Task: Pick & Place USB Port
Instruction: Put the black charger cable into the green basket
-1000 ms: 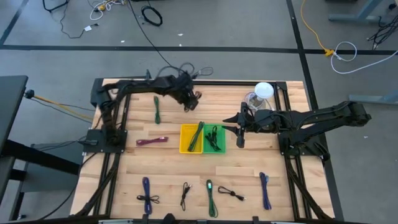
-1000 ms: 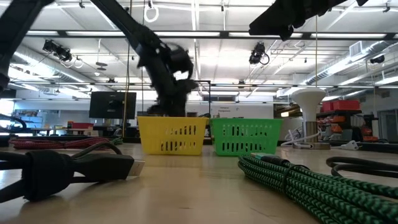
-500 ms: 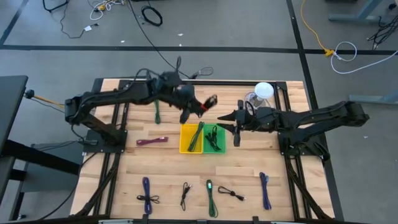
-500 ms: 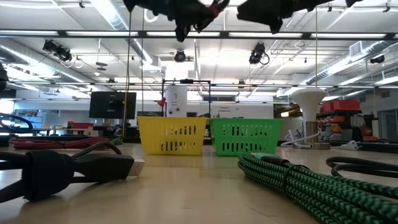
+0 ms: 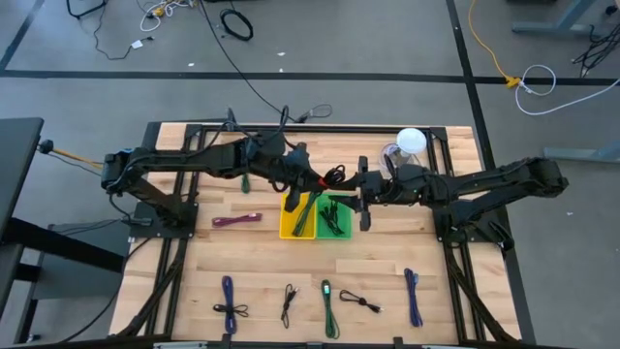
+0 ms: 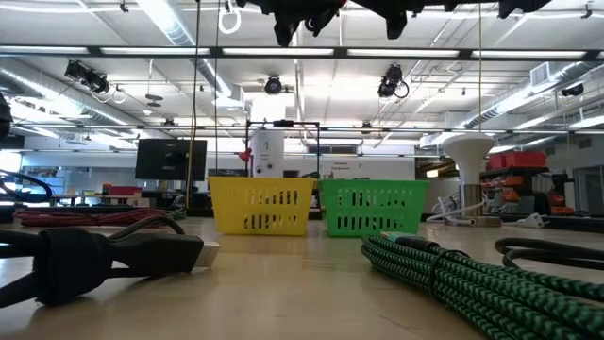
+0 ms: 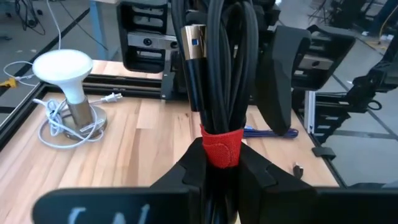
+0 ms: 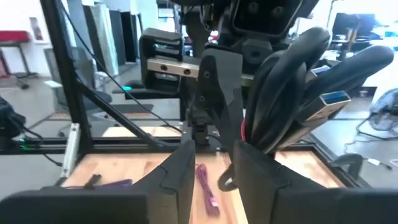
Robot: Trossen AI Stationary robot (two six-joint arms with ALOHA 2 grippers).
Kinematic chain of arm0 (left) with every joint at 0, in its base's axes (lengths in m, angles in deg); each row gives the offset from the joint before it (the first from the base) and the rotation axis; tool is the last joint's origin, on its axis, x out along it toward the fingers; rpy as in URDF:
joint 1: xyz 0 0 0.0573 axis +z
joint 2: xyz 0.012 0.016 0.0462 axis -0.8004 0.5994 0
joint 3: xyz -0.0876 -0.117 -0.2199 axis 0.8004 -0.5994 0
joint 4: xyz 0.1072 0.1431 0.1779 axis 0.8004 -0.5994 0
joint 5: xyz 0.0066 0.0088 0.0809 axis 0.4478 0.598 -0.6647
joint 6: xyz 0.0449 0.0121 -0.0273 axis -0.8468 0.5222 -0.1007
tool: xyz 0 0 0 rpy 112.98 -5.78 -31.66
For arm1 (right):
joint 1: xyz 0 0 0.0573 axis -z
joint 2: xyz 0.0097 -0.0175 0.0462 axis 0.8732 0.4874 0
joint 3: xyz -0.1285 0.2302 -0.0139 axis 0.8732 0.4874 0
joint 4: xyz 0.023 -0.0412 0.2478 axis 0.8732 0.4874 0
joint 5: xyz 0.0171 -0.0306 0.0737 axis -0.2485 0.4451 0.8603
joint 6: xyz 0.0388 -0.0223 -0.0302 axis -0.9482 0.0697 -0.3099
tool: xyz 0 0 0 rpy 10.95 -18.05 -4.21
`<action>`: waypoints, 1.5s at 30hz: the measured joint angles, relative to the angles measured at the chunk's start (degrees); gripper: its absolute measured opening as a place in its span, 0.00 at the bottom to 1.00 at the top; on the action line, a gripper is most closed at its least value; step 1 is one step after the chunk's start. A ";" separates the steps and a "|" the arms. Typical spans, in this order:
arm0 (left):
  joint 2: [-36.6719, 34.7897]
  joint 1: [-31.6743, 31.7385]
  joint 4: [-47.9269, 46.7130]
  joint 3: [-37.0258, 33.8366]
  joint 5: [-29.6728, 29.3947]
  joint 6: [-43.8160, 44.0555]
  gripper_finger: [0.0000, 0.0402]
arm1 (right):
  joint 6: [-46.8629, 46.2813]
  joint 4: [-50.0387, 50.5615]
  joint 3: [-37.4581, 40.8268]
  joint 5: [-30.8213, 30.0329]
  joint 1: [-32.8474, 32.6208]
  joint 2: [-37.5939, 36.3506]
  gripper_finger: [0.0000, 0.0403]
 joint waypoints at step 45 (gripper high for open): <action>-2.29 -0.20 -2.71 0.09 -2.36 -0.06 0.12 | 2.64 -6.48 0.04 3.75 5.01 0.04 0.04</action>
